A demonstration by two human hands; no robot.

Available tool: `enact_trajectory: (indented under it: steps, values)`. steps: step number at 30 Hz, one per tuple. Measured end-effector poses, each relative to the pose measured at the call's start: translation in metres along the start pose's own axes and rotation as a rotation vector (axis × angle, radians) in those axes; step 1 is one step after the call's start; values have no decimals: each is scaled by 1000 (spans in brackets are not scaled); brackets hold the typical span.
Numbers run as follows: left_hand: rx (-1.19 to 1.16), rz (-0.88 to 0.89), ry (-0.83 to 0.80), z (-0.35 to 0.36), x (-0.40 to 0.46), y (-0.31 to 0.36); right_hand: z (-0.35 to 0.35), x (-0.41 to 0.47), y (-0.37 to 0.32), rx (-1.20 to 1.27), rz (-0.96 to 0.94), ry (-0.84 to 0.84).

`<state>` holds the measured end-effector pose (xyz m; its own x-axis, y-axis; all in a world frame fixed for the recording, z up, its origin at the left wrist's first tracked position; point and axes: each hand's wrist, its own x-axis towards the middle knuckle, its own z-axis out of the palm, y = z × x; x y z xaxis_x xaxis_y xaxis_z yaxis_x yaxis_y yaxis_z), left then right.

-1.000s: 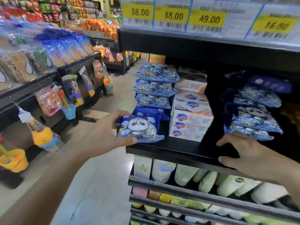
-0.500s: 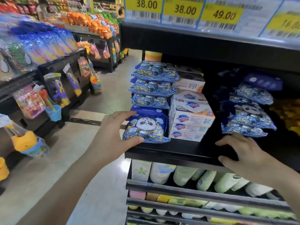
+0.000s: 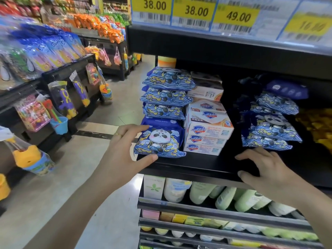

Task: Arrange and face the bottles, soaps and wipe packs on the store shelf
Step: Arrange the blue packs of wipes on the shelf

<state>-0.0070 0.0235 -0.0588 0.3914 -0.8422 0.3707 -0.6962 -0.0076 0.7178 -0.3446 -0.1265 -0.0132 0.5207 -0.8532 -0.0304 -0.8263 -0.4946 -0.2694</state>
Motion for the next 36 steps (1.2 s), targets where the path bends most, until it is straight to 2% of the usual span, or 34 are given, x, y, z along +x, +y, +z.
enact_trajectory:
  steps: [4, 7, 11, 14, 19, 21, 24, 28, 33, 36]
  values:
    - [40, 18, 57, -4, -12, 19, -1, 0, 2, -11, -20, 7]
    - [155, 64, 126, -3, -19, 38, 5, -1, 9, 24, -60, 64]
    - [141, 116, 156, 10, -25, 71, 15, -9, 29, 218, -171, 250]
    - [155, 164, 155, 30, -30, 102, 8, -17, 50, 407, -178, 430]
    - [128, 202, 84, 86, -34, 159, -23, -15, 103, 436, -109, 683]
    - [85, 197, 19, 116, -32, 177, -35, -6, 126, 410, -106, 681]
    - [63, 158, -63, 160, -21, 196, -47, 11, 150, 362, -172, 558]
    - [159, 97, -132, 201, -1, 200, -50, 34, 159, 301, -259, 429]
    - [370, 11, -250, 217, 4, 185, -49, 58, 162, 319, -307, 349]
    - [391, 8, -239, 217, 5, 185, -45, 67, 158, 336, -339, 367]
